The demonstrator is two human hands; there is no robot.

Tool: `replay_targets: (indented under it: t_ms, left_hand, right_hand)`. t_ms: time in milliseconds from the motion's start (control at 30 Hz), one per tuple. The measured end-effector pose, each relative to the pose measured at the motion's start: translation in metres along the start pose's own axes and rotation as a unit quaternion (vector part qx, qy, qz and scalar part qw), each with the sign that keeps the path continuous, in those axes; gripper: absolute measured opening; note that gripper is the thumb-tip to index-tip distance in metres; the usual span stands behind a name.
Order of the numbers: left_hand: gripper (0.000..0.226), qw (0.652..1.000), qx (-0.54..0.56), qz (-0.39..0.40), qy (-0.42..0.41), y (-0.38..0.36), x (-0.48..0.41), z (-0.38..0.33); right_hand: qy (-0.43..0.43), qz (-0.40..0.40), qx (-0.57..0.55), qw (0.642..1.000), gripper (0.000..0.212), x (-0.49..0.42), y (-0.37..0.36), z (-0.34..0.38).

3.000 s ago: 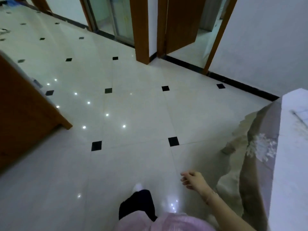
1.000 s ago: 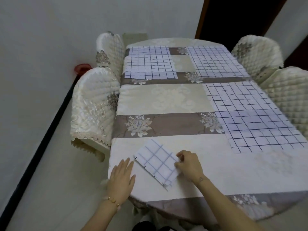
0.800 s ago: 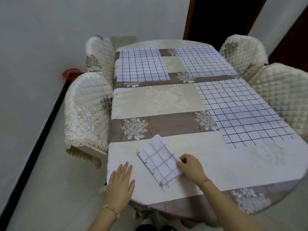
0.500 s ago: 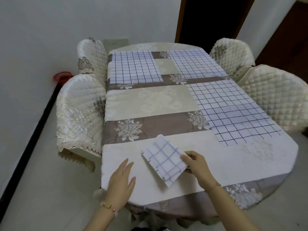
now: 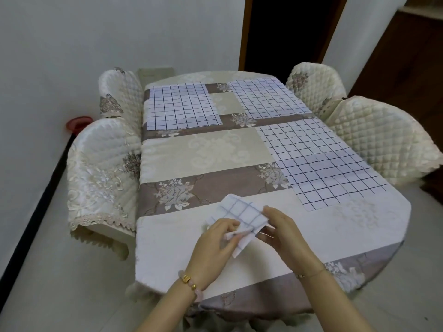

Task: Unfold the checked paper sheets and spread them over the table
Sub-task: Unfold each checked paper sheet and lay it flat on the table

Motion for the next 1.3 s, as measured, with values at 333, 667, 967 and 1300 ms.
replay_targets:
  t_ms: [333, 667, 967, 1300]
  left_hand:
    - [0.013, 0.975, 0.205, -0.011, 0.089, 0.005, -0.016, -0.016]
    - [0.043, 0.957, 0.231, -0.127, 0.120, 0.055, -0.024, 0.025]
    - [0.041, 0.950, 0.204, -0.157, 0.179, 0.059, -0.039, 0.078]
    - [0.041, 0.953, -0.097, -0.169, 0.231, 0.047, -0.033, 0.115]
  right_hand:
    - [0.035, 0.006, 0.103, 0.994, 0.017, 0.020, -0.017, -0.005]
    - [0.033, -0.052, 0.129, 0.990, 0.009, 0.011, 0.025, 0.009]
    - [-0.019, -0.054, 0.156, 0.986, 0.013, -0.018, 0.021, -0.008]
    - [-0.149, -0.043, 0.161, 0.975, 0.029, -0.009, 0.034, -0.073]
Point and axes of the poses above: each hand's wrist, its own x-axis away from the middle knuckle, its own y-axis out of the back of the hand, z = x × y, the point moved 1 cm from there along -x, towards the middle knuckle, and after that the axes turned 2 degrees about y, right-handed, at the moved point
